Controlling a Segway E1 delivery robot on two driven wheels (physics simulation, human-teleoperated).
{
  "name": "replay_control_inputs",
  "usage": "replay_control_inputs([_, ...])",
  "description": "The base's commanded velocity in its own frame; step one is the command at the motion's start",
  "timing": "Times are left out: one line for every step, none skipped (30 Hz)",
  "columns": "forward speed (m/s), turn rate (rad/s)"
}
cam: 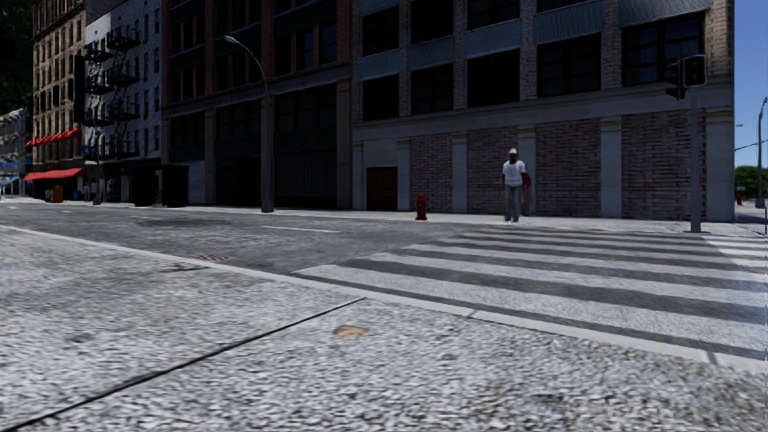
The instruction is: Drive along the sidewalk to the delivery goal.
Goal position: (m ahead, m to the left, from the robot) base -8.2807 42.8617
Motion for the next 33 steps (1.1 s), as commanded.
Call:
replay_control_inputs([2.00,0.85])
replay_control_inputs([2.00,0.85])
replay_control_inputs([2.00,0.85])
replay_control_inputs([2.00,0.85])
replay_control_inputs([2.00,0.85])
replay_control_inputs([2.00,0.86])
replay_control_inputs([2.00,0.86])
replay_control_inputs([2.00,0.86])
replay_control_inputs([2.00,0.86])
replay_control_inputs([2.00,0.86])
replay_control_inputs([2.00,0.86])
replay_control_inputs([2.00,0.86])
replay_control_inputs([2.00,0.86])
replay_control_inputs([2.00,0.86])
replay_control_inputs([2.00,0.86])
replay_control_inputs([2.00,0.86])
replay_control_inputs([2.00,0.86])
replay_control_inputs([2.00,0.86])
replay_control_inputs([2.00,0.86])
replay_control_inputs([2.00,0.86])
replay_control_inputs([2.00,0.86])
replay_control_inputs([2.00,0.86])
replay_control_inputs([2.00,0.86])
replay_control_inputs([2.00,0.86])
replay_control_inputs([2.00,0.86])
replay_control_inputs([2.00,0.86])
replay_control_inputs([2.00,0.86])
replay_control_inputs([2.00,0.86])
replay_control_inputs([2.00,0.86])
replay_control_inputs([2.00,0.86])
replay_control_inputs([2.00,0.86])
replay_control_inputs([2.00,0.86])
replay_control_inputs([2.00,0.86])
